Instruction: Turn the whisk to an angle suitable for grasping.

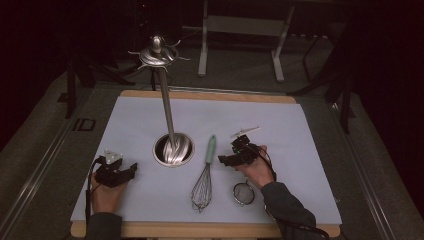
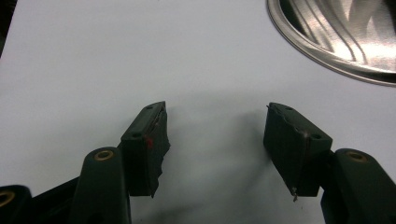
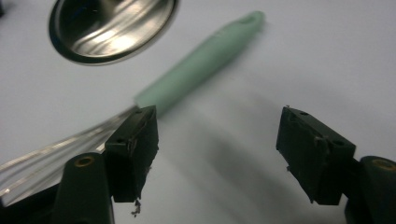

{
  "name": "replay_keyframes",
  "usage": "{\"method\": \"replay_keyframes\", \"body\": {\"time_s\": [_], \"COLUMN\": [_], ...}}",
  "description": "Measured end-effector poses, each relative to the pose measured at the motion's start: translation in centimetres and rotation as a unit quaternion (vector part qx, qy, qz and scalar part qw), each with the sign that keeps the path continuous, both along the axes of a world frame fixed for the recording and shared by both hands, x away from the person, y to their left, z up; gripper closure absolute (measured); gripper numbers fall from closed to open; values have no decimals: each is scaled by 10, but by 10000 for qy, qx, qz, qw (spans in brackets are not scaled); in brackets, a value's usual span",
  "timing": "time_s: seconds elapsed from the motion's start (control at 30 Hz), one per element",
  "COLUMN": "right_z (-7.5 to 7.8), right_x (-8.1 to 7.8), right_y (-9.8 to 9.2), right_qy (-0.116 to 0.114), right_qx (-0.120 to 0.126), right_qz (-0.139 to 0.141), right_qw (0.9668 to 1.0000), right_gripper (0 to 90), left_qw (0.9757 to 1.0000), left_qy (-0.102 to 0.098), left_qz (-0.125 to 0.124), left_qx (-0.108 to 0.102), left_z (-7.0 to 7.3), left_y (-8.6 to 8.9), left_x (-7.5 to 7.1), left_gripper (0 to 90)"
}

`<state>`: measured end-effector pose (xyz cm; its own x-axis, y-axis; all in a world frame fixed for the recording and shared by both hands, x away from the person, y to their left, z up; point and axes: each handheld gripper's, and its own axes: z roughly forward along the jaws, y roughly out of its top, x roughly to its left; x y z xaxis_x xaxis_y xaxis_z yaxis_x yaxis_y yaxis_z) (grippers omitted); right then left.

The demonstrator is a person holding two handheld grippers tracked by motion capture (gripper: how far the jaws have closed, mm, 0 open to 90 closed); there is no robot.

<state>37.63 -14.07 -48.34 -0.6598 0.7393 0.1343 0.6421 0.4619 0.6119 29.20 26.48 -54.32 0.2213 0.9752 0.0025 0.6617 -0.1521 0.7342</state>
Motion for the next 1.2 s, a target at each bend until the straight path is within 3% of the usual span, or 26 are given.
{"method": "replay_keyframes", "body": {"time_s": [0.27, 0.4, 0.53, 0.57, 0.7, 0.77, 0.9, 1.0, 1.2], "right_z": [-7, -17, -24, -28, -30, -28, -26, -25, -19], "right_x": [4, 10, 10, 11, 14, 15, 16, 14, 16], "right_y": [29, 46, 59, 64, 66, 65, 55, 50, 45], "right_qy": [104, 251, 320, 328, 403, 404, 473, 600, 967], "right_qx": [-103, -237, -520, -780, -832, -943, -893, -860, -497], "right_qz": [140, 161, 278, 229, 149, 134, 165, 258, 370], "right_qw": [9998, 9993, 9977, 9961, 9956, 9946, 9947, 9942, 9934], "right_gripper": [229, 223, 232, 276, 334, 448, 598, 637, 582], "left_qw": [10000, 10000, 10000, 10000, 10000, 10000, 10000, 10000, 10000], "left_qy": [-5, -2, -3, -3, -4, -4, -4, -5, -6], "left_qz": [4, 1, 1, 1, 3, 2, 3, 3, 4], "left_qx": [1, 4, -3, -2, 0, 0, 1, 1, 7], "left_z": [0, 0, 0, 0, 0, 0, 0, 0, 0], "left_y": [0, 0, 0, 0, 0, 0, 0, 0, 0], "left_x": [0, 0, 0, 0, 0, 0, 0, 0, 0], "left_gripper": [404, 404, 404, 404, 404, 404, 404, 404, 405]}}
